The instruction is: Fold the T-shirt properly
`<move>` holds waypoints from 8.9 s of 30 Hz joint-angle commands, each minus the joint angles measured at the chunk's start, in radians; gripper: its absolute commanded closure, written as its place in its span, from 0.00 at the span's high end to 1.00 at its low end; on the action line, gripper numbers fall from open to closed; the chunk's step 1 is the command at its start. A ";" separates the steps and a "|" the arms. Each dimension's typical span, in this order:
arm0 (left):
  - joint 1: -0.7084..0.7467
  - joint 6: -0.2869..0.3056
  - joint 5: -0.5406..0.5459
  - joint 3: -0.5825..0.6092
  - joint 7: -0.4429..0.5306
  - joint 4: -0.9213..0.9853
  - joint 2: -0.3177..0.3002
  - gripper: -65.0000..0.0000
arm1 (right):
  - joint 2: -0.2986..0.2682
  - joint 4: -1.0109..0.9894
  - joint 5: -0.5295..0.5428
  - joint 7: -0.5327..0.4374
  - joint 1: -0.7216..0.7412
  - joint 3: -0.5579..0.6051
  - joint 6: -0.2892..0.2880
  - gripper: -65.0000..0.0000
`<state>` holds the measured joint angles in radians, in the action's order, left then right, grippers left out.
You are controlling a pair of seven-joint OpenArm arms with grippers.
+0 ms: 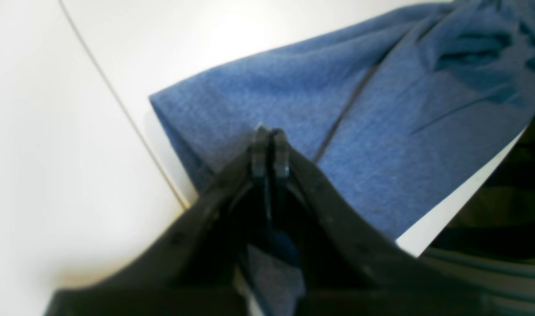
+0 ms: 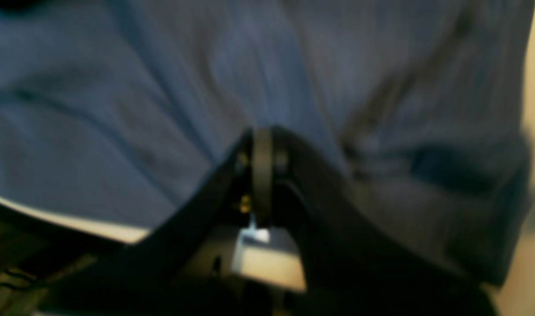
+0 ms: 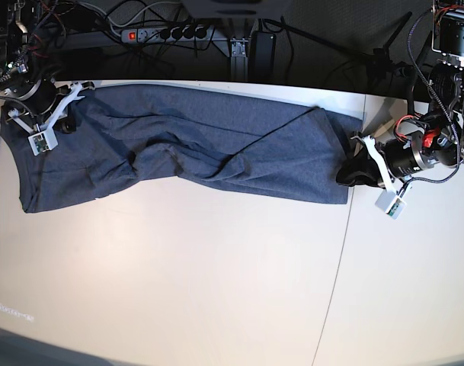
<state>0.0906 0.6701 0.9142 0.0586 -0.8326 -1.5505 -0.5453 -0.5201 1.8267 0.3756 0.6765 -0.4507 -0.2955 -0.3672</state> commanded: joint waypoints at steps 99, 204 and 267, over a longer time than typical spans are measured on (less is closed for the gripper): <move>0.017 0.028 0.373 -0.194 -0.216 0.262 0.010 0.56 | -0.183 -0.505 0.036 -0.021 0.159 -0.142 -0.067 0.00; -0.136 -0.282 -1.017 0.655 -0.062 -0.189 0.634 0.00 | -0.183 -0.505 0.122 0.020 0.159 -0.142 -0.067 0.00; -0.151 -0.276 -0.919 0.712 0.109 -0.121 0.678 0.00 | -0.183 -0.502 0.143 0.032 0.159 -0.142 -0.067 0.00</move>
<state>-0.0475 0.3683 -0.0093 0.7692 -0.7460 -1.6608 0.1169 -0.6815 1.3174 0.5190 0.6926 -0.2909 -0.4301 -0.4229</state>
